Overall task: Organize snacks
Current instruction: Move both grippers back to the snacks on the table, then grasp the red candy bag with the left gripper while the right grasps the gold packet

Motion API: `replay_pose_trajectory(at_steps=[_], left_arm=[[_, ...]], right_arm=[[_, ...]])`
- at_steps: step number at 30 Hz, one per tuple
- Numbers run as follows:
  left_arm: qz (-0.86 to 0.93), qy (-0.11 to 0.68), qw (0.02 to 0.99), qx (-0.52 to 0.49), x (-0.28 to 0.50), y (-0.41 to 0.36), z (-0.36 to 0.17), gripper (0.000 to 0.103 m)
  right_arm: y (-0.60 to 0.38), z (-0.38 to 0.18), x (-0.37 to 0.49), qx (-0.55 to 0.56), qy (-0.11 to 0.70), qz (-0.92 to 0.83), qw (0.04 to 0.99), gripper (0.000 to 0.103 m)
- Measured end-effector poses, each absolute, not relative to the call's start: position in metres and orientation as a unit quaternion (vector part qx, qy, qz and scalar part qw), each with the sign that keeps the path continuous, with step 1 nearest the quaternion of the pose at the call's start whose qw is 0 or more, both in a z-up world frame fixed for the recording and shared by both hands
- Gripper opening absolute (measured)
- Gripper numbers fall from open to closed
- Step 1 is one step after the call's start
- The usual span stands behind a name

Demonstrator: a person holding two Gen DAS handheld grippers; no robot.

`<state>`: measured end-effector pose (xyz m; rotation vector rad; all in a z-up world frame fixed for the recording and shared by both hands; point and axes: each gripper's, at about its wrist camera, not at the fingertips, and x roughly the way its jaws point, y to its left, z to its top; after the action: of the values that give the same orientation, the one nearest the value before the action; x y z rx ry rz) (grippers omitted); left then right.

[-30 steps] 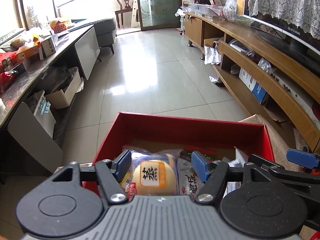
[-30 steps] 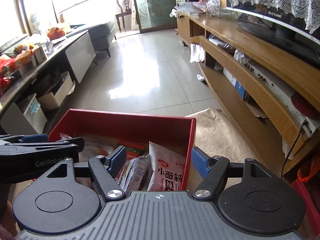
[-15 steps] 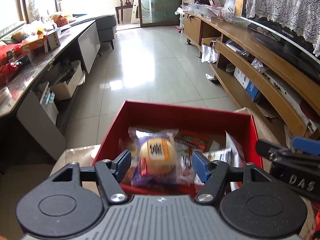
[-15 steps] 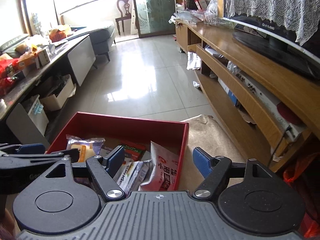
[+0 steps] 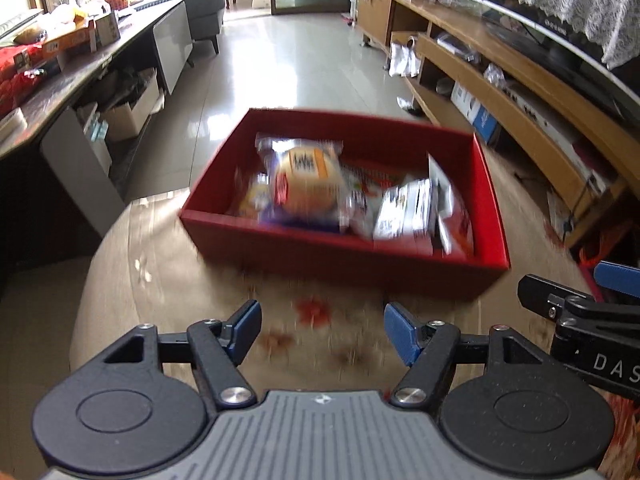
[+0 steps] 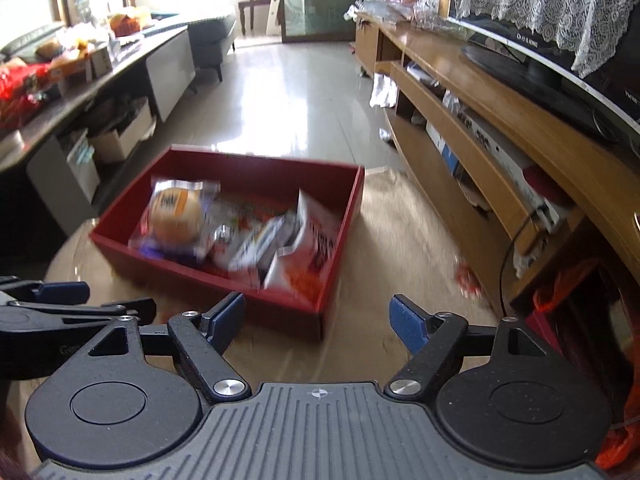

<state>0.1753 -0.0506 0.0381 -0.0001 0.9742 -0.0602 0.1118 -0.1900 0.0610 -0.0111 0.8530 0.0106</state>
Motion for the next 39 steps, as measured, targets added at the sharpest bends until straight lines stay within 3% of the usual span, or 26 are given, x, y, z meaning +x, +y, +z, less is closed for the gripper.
replay_pose_trajectory(at_steps=[15,31,39], left_arm=[[-0.043,0.551,0.833,-0.026,0.145,-0.07,-0.026,0.065],[-0.022,0.564,0.823,-0.056,0.142,-0.059,-0.043,0.063],[-0.027,0.562,0.825,-0.047,0.139,-0.065,-0.039,0.054]], right_arm=[[-0.192,0.053,0.081,-0.001,0.436,0.019,0.9,0.085],[-0.186,0.043,0.076,-0.027,0.452,0.029,0.891,0.085],[-0.183,0.038,0.078,-0.034,0.461,0.03,0.886,0.084]])
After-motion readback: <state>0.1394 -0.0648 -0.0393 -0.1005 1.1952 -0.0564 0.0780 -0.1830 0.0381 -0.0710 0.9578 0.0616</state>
